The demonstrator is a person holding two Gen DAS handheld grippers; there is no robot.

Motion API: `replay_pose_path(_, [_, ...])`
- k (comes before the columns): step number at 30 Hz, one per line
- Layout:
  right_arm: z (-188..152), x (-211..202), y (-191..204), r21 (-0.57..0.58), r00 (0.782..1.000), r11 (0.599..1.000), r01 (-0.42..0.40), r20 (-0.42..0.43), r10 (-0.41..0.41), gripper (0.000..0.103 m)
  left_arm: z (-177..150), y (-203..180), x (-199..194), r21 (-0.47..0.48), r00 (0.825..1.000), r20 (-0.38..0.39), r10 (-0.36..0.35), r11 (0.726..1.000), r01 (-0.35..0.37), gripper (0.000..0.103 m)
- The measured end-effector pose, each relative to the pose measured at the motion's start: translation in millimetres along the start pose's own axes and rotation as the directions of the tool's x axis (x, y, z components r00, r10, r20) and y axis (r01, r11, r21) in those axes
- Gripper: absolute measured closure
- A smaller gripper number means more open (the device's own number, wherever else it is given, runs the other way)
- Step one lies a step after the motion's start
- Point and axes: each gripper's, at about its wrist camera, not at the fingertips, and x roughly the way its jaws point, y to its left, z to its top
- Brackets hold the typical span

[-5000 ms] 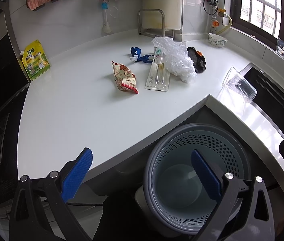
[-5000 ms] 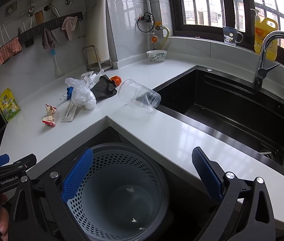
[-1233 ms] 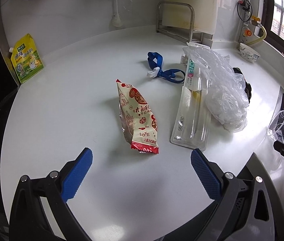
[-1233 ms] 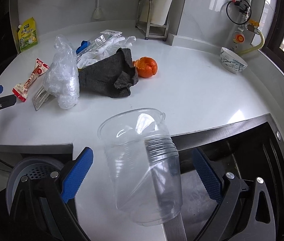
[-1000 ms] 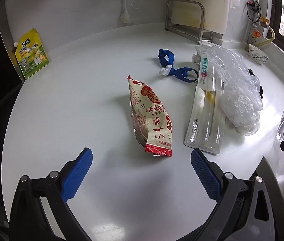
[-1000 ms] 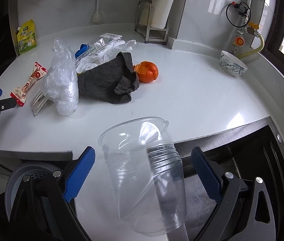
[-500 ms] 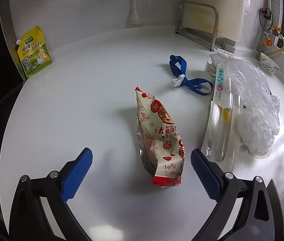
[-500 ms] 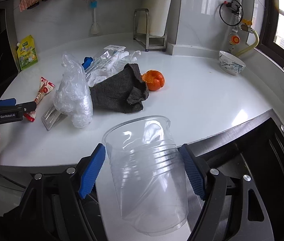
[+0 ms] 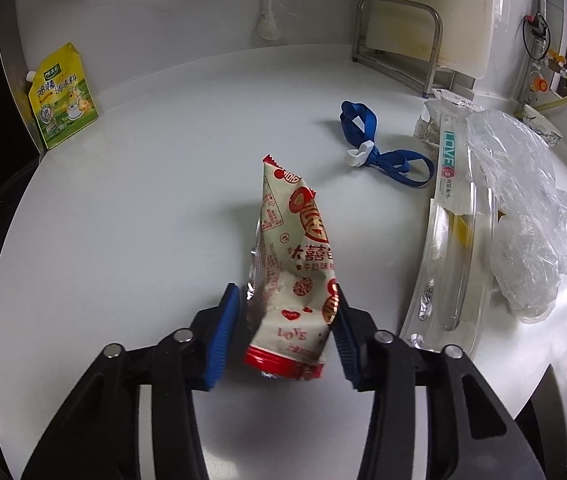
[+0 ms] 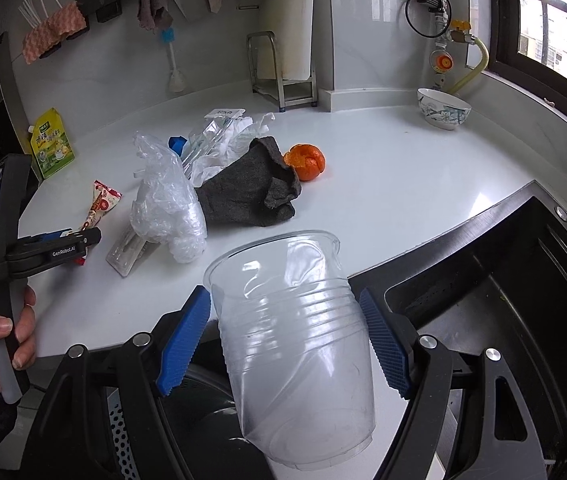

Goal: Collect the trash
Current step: 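Close the left tool on the wrapper while the right tool grips the cup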

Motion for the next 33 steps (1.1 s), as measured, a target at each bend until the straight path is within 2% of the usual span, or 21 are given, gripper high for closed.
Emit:
replay_pose_path(5, [-10.7, -11.9, 9.1, 0.053, 1.000, 0.998, -0.018, 0.006, 0.017, 0.029, -2.9, 5.6, -7.5, 0.005, 0.999, -0.001, -0.039, 0.999, 0.039, 0.073])
replay_pose_path(12, [-31.8, -31.4, 23.2, 0.156, 0.999, 0.987, -0.028, 0.025, 0.024, 0.029, -16.6, 15.7, -42.4, 0.024, 0.998, 0.020, -0.068, 0.997, 0.067, 0.074])
replay_pose_path(18, [-55.8, -51.9, 34.1, 0.203, 0.999, 0.979, -0.013, 0.043, 0.005, 0.029, -46.4, 13.2, -85.4, 0.099, 0.991, 0.041, -0.127, 0.987, 0.122, 0.074])
replay_pose_path(26, [-106.2, -72.9, 44.6, 0.244, 0.998, 0.969, 0.045, 0.022, -0.052, 0.029, -107.0, -8.4, -125.3, 0.215, 0.971, 0.016, -0.238, 0.949, 0.229, 0.074])
replay_pose_path(33, [-150.6, -92.5, 40.9, 0.292, 0.998, 0.955, 0.056, -0.006, -0.057, 0.029, -148.5, -32.2, -144.0, 0.294, 0.950, -0.016, -0.313, 0.906, 0.304, 0.074])
